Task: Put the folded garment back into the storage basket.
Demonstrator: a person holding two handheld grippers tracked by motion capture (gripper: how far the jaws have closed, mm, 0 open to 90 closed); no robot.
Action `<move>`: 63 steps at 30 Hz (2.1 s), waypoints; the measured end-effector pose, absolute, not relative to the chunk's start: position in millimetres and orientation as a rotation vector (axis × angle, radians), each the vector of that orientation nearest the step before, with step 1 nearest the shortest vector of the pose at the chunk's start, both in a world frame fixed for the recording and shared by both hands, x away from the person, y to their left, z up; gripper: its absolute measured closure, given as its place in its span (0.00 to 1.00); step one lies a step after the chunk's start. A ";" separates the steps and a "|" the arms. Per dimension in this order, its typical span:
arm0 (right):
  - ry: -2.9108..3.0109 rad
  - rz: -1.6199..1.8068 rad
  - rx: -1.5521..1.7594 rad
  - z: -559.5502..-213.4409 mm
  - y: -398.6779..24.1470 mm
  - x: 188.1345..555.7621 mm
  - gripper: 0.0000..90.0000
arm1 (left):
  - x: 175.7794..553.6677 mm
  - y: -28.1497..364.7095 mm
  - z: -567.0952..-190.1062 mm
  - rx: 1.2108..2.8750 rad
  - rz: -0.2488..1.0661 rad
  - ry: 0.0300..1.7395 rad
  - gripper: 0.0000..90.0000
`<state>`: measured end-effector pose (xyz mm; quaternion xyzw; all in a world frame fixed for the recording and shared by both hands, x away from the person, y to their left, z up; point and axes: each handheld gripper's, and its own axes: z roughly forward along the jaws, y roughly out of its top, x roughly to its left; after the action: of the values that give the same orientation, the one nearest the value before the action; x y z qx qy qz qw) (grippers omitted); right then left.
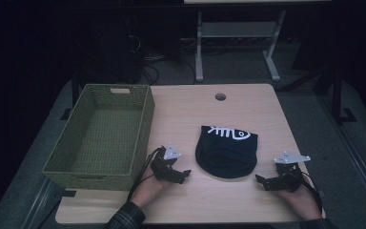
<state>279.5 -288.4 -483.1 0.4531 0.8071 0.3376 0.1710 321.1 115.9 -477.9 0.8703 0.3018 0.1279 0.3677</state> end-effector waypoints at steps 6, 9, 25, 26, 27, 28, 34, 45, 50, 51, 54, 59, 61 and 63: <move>2.292 0.959 1.282 -483.2 -288.5 279.6 0.01 | 321.4 115.5 -478.0 2.236 0.333 0.777 0.13; 2.304 0.957 1.275 -481.4 -289.4 279.8 0.09 | 321.7 115.3 -478.1 2.235 0.334 0.778 0.13; 2.264 1.006 1.275 -453.6 -295.7 292.4 0.96 | 321.6 115.2 -478.1 2.234 0.334 0.780 0.13; 2.261 1.012 1.270 -451.2 -295.3 294.8 1.00 | 321.6 115.2 -478.0 2.235 0.334 0.779 0.13; 2.259 1.015 1.266 -449.6 -295.4 296.3 1.00 | 321.6 115.2 -478.0 2.235 0.334 0.780 0.13; 2.266 1.020 1.267 -447.4 -295.3 299.1 1.00 | 321.6 115.2 -478.0 2.235 0.334 0.779 0.13; 2.297 1.049 1.273 -441.4 -294.6 312.3 1.00 | 321.6 115.2 -478.0 2.234 0.334 0.779 0.13; 2.295 1.111 1.266 -429.2 -291.3 343.3 1.00 | 321.8 115.3 -478.0 2.235 0.335 0.778 0.13; 2.305 1.106 1.281 -429.2 -291.0 352.6 1.00 | 321.6 115.2 -478.0 2.234 0.333 0.779 0.13; 2.304 1.120 1.282 -428.0 -291.3 356.8 1.00 | 321.7 115.2 -478.0 2.234 0.334 0.779 0.13; 2.306 1.120 1.289 -427.3 -290.6 366.9 1.00 | 321.8 115.2 -478.1 2.234 0.334 0.778 0.13; 2.294 1.140 1.294 -425.7 -288.4 379.9 1.00 | 321.8 114.7 -478.4 2.226 0.330 0.782 0.13; 2.296 1.135 1.293 -425.4 -286.3 385.8 1.00 | 322.0 114.9 -478.2 2.229 0.333 0.777 0.13; 2.285 1.138 1.289 -425.0 -283.9 392.0 1.00 | 322.2 114.9 -478.3 2.228 0.335 0.775 0.13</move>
<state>392.0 -283.9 -425.0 0.4461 0.7913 0.3939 0.1405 322.2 114.9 -478.3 0.8686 0.3020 0.1306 0.3706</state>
